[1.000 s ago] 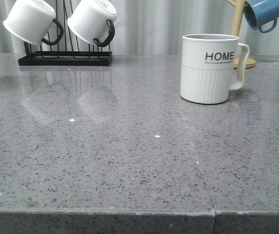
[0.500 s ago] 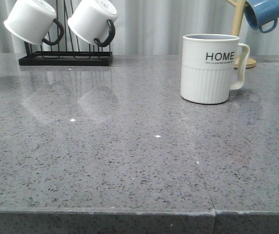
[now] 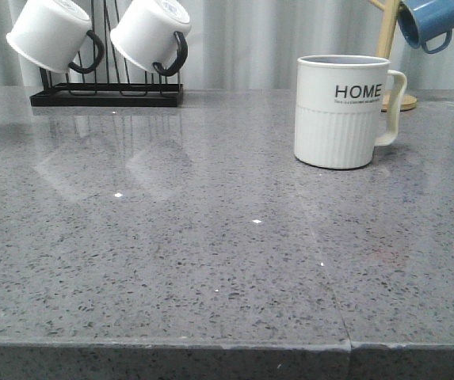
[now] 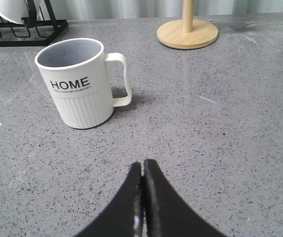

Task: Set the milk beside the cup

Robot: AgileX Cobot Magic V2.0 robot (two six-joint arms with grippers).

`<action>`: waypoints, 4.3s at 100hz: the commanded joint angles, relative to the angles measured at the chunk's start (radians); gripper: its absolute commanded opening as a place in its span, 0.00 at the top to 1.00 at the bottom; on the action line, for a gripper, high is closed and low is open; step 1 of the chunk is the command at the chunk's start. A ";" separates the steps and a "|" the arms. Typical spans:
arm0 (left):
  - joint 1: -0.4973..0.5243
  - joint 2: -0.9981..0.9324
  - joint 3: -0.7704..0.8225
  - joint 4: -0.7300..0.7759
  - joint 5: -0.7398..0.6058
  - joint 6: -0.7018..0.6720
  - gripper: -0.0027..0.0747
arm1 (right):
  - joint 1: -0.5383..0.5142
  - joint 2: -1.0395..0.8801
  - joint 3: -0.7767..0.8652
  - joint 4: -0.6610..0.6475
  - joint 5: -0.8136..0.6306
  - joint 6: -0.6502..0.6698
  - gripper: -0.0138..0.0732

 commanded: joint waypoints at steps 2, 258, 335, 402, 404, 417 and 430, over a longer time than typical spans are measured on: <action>0.004 0.057 -0.038 -0.022 -0.169 -0.003 0.11 | -0.001 0.005 -0.025 -0.002 -0.069 -0.004 0.92; -0.706 0.888 -0.631 -0.056 -0.519 -0.013 0.58 | -0.001 0.005 -0.025 -0.002 -0.069 -0.004 0.92; -0.717 0.895 -0.649 -0.055 -0.463 -0.013 0.18 | -0.001 0.005 -0.025 -0.002 -0.069 -0.004 0.92; -0.663 0.572 -0.385 -0.055 -0.442 0.023 0.55 | -0.001 0.005 -0.025 -0.002 -0.069 -0.004 0.92; -0.656 0.556 -0.377 -0.055 -0.434 0.023 0.60 | -0.001 0.005 -0.025 -0.002 -0.069 -0.004 0.92; -0.594 0.457 -0.338 -0.055 -0.365 0.023 0.89 | -0.001 0.005 -0.025 -0.002 -0.069 -0.004 0.92; -0.499 0.358 -0.308 -0.054 -0.261 0.025 0.99 | -0.001 0.005 -0.025 -0.002 -0.069 -0.004 0.92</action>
